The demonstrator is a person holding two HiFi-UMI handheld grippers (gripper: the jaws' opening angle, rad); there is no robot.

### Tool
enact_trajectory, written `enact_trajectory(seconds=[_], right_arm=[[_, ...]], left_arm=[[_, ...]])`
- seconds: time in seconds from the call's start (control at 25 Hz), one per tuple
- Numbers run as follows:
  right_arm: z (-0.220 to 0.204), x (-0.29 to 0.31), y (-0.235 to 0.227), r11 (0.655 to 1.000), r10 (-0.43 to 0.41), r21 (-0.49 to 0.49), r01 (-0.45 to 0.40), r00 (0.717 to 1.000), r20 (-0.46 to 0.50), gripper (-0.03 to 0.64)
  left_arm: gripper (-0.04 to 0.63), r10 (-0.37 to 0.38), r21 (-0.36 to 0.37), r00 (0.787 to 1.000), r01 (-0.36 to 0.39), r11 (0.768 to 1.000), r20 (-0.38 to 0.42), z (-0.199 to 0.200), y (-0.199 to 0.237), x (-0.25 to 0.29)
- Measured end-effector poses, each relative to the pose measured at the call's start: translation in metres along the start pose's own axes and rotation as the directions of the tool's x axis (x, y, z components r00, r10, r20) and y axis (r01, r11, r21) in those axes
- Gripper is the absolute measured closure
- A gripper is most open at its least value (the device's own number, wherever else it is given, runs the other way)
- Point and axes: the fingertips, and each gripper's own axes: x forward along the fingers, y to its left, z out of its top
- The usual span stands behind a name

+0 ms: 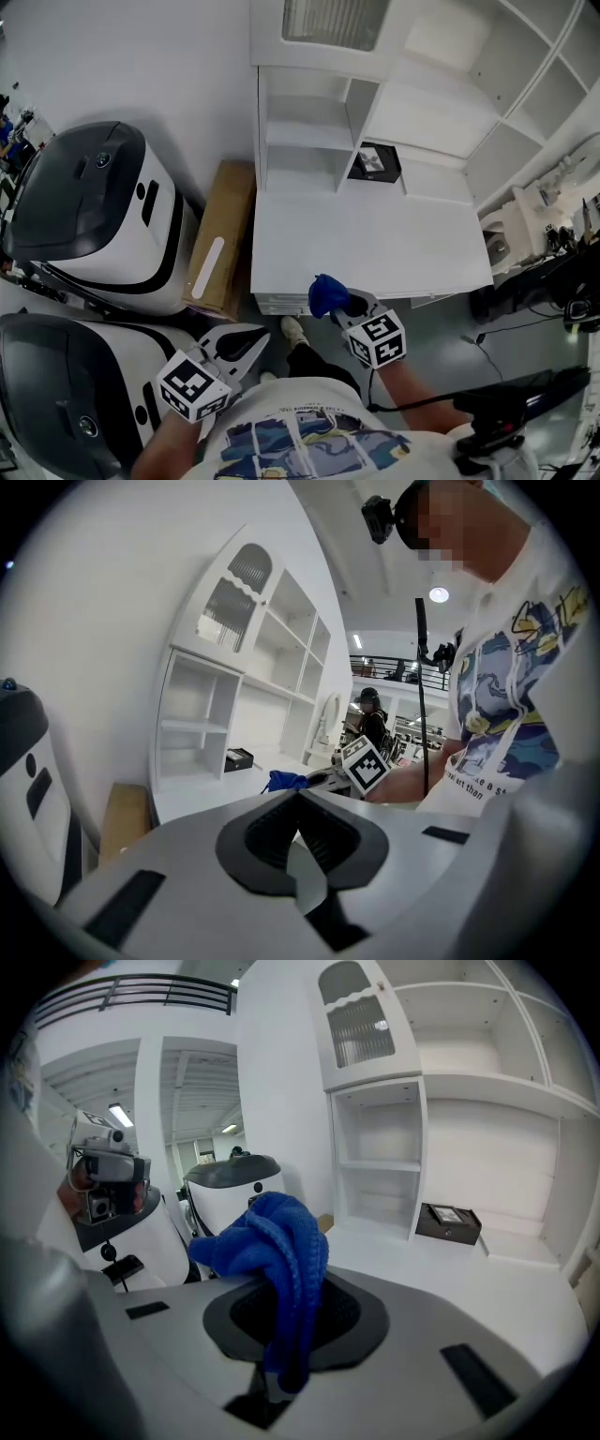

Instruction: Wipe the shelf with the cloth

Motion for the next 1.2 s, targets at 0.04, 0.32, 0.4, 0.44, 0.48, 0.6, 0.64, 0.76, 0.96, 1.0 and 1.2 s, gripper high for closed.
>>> enact_trajectory(seconds=[0.04,0.32,0.4,0.44,0.48,0.6,0.64,0.76,0.96,1.0,1.2], right_arm=[[-0.001,-0.005,0.005,1.000,0.000,-0.004,0.000,1.000,0.003,0.551],[-0.015,-0.026,0.036,0.999,0.003,-0.032,-0.003,1.000,0.008,0.551],[-0.018,-0.030,0.046,0.999,0.011,-0.040,-0.011,1.000,0.008,0.551],[-0.018,-0.031,0.050,0.999,0.016,-0.045,-0.016,1.000,0.010,0.551],[-0.018,-0.032,0.054,0.999,0.021,-0.050,-0.020,1.000,0.011,0.551],[-0.017,-0.036,0.063,0.997,0.032,-0.065,-0.031,0.999,0.018,0.551],[-0.018,-0.036,0.065,0.997,0.034,-0.068,-0.033,0.999,0.019,0.551],[-0.019,-0.037,0.072,0.996,0.040,-0.075,-0.038,0.999,0.022,0.551],[-0.016,-0.036,0.083,0.994,0.061,-0.098,-0.059,0.998,0.026,0.551],[-0.016,-0.036,0.085,0.993,0.067,-0.104,-0.064,0.997,0.024,0.551],[-0.015,-0.035,0.091,0.989,0.080,-0.127,-0.077,0.996,0.023,0.551]], left_arm=[[0.584,-0.002,-0.001,1.000,0.002,1.000,0.000,-0.003,-0.004,-0.004],[0.584,0.008,-0.005,1.000,-0.008,1.000,0.020,-0.017,-0.021,-0.025],[0.584,0.012,-0.003,1.000,-0.012,1.000,0.025,-0.019,-0.024,-0.030],[0.583,0.015,-0.003,1.000,-0.015,1.000,0.027,-0.020,-0.025,-0.032],[0.584,0.018,-0.004,0.999,-0.018,1.000,0.028,-0.022,-0.027,-0.034],[0.584,0.027,-0.007,0.999,-0.027,1.000,0.033,-0.026,-0.030,-0.040],[0.584,0.030,-0.007,0.999,-0.029,1.000,0.036,-0.027,-0.031,-0.042],[0.584,0.034,-0.009,0.998,-0.034,0.999,0.043,-0.029,-0.034,-0.047],[0.584,0.045,-0.004,0.998,-0.044,0.999,0.046,-0.031,-0.038,-0.053],[0.583,0.047,-0.006,0.998,-0.047,0.999,0.045,-0.032,-0.039,-0.054],[0.584,0.053,-0.017,0.997,-0.052,0.999,0.051,-0.036,-0.042,-0.055]])
